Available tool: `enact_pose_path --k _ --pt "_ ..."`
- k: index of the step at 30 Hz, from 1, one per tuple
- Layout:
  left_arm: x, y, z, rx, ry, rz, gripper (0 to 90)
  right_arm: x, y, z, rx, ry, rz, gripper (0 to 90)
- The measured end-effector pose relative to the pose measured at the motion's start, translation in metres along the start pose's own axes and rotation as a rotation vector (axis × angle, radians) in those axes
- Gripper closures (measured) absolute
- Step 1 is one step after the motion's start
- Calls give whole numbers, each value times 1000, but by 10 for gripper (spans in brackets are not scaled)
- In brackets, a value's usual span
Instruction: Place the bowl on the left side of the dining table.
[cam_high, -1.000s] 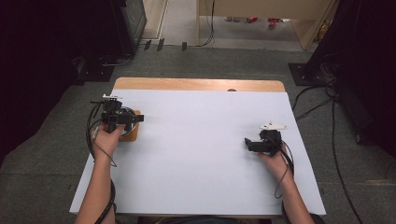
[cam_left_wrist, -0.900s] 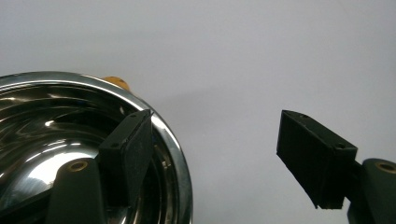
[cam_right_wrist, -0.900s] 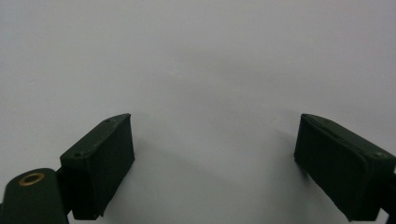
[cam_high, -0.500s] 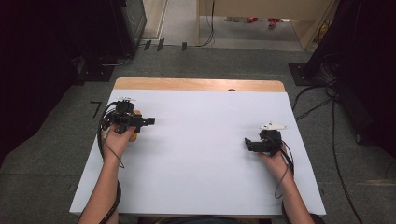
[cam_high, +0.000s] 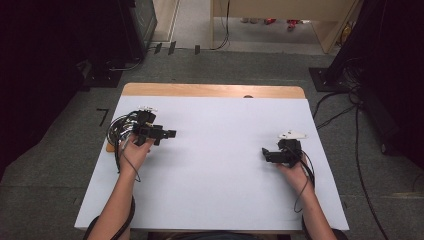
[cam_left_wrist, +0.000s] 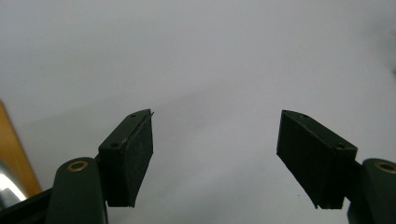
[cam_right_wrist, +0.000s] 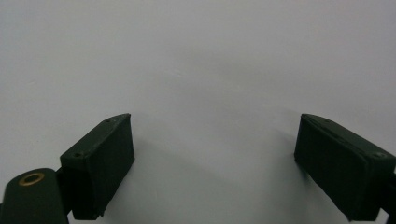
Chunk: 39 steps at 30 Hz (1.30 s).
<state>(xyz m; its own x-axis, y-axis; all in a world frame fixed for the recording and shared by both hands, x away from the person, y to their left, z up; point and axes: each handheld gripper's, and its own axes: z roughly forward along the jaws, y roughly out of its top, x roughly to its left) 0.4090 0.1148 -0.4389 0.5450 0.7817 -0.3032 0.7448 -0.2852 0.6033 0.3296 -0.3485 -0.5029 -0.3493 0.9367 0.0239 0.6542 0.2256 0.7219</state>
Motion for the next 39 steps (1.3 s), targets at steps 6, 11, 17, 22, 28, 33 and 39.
enact_pose_path --k 6,11,17,22,28,33,39 --pt "-14 -1 13 -1 -4 44 277 0 0 0 0 0 0 114" --pt "-21 -1 23 4 -40 55 269 0 0 0 0 0 0 114" --pt "-27 -1 32 18 -41 76 268 0 0 0 0 0 0 114" --pt "-35 -2 38 29 -40 101 269 0 0 0 0 0 -1 114" --pt "-47 -2 47 50 -47 146 263 0 0 0 0 0 -1 114" --pt "-56 -3 55 63 -53 176 264 0 0 0 0 0 0 114" --pt "-67 -3 62 54 -72 202 256 0 0 0 0 0 0 114"
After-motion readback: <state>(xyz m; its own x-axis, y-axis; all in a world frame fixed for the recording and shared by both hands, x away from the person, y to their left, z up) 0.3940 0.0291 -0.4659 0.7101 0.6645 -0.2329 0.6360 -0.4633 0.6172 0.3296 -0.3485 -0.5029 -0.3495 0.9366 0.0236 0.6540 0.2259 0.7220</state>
